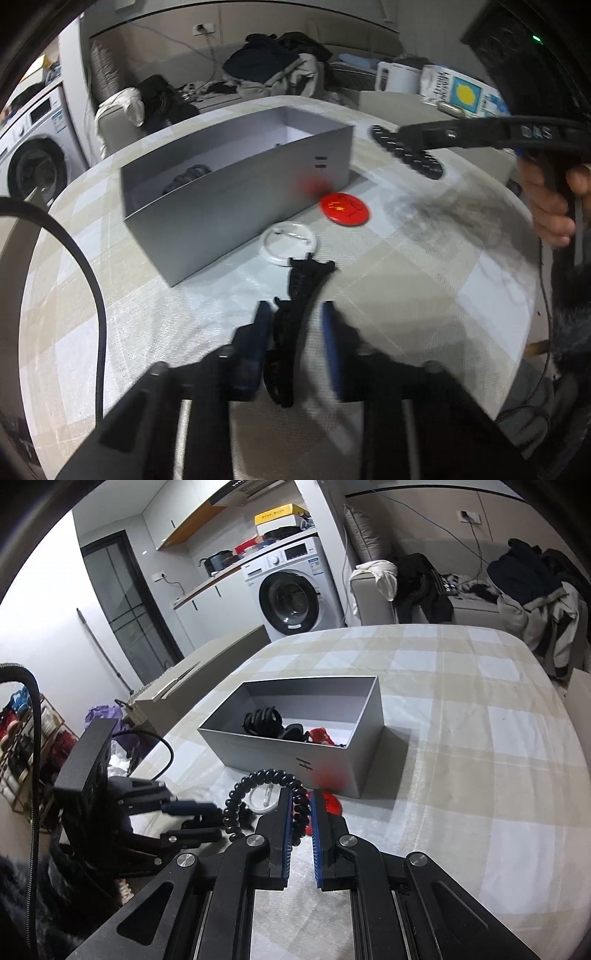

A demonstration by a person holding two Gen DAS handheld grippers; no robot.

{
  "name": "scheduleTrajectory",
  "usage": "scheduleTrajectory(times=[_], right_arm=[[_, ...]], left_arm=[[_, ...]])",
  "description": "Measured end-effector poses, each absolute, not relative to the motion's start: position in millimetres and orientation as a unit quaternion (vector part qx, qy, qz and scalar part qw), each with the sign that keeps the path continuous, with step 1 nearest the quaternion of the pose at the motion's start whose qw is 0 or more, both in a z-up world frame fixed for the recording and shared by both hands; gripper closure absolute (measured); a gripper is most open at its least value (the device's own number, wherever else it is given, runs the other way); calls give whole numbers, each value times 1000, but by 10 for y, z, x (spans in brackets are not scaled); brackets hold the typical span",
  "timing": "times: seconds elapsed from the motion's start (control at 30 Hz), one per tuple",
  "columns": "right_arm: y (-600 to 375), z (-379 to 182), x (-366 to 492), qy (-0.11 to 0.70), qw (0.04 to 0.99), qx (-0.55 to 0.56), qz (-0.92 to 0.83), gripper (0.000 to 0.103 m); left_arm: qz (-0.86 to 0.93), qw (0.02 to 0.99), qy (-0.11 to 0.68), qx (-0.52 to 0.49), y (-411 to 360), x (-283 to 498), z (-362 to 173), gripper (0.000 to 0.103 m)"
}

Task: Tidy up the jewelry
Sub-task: 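Grasp the long black hair clip with the left gripper while the right gripper lifts the bracelet, then carry the hair clip with the left gripper over the grey box while the right gripper carries the bracelet there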

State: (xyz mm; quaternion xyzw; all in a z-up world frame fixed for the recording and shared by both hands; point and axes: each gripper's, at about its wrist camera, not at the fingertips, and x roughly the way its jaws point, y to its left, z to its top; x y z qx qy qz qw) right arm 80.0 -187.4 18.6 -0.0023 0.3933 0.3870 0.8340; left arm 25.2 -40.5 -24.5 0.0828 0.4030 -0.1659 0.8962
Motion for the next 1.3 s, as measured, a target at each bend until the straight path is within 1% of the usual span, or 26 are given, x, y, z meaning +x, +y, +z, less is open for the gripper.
scheduleTrajectory(times=[0.03,0.3,0.73,1.0,1.3], right_arm=[[-1872,184,797,393,834,-2,388,94],[-1818,158,787,394,833,-10,387,94],[-1898,273,764,366,847,19,384,94],[-2022,397,798,339,863,58,371,94],[-2080,469,843,323,874,74,356,94]], left_arm=[[-170,896,401,88,-417,236,-243,93],[-177,897,391,102,-426,196,-219,94],[-178,913,365,33,-290,228,-79,94],[-170,931,323,-7,-187,195,106,94],[-142,949,277,-42,-55,162,234,94]])
